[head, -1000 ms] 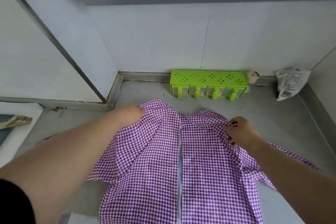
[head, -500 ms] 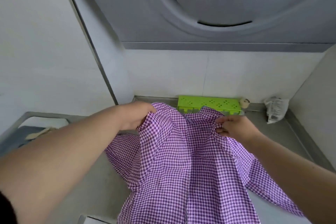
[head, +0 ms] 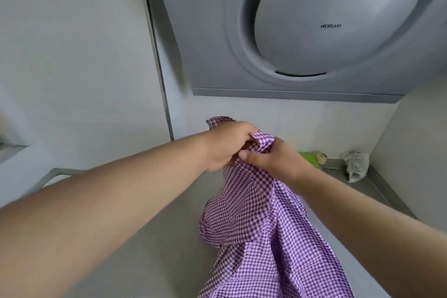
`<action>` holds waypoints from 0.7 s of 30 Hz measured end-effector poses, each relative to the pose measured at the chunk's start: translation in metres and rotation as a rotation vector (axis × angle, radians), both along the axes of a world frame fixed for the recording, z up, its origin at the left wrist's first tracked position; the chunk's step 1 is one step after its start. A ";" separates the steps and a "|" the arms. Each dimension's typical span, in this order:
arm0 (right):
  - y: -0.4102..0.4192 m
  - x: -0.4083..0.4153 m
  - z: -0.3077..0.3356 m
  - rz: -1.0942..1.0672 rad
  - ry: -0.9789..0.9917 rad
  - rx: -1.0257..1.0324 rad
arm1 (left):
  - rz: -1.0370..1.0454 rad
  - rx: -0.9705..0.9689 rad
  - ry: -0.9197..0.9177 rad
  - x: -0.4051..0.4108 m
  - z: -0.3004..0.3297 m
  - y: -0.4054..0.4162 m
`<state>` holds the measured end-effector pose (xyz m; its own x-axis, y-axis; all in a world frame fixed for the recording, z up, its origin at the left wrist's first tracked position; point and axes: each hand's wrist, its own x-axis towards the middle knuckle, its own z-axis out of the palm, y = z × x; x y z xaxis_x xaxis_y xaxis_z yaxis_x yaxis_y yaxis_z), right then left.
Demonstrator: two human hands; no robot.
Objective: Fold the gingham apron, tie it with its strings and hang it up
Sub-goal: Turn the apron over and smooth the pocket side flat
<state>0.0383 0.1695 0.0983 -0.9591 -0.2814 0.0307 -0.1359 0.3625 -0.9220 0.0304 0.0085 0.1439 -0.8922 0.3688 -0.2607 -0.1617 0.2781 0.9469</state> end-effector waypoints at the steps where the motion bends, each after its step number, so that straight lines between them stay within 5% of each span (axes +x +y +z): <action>1: -0.006 0.003 0.007 -0.091 -0.004 -0.025 | 0.006 -0.044 0.064 0.007 0.007 0.000; 8: -0.018 0.025 0.037 -0.205 -0.060 -0.210 | -0.150 -0.282 0.244 0.036 0.051 -0.033; 11: -0.014 0.029 0.051 -0.271 -0.150 -0.361 | -0.047 -0.367 0.446 0.033 0.066 -0.062; 15: -0.002 0.045 0.082 -0.197 -0.261 -0.553 | 0.227 -0.490 0.477 0.015 0.067 -0.103; 19: 0.008 0.051 0.102 -0.067 -0.272 -0.706 | 0.016 -0.719 0.483 0.020 0.068 -0.107; 21: 0.011 0.055 0.108 0.006 -0.277 -0.769 | -0.131 -0.562 0.370 0.041 0.078 -0.086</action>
<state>0.0930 0.1809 0.2064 -0.9588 -0.2835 -0.0202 0.1333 -0.3857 -0.9130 0.0712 -0.0779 0.2216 -0.9168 0.3776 -0.1302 0.2133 0.7384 0.6398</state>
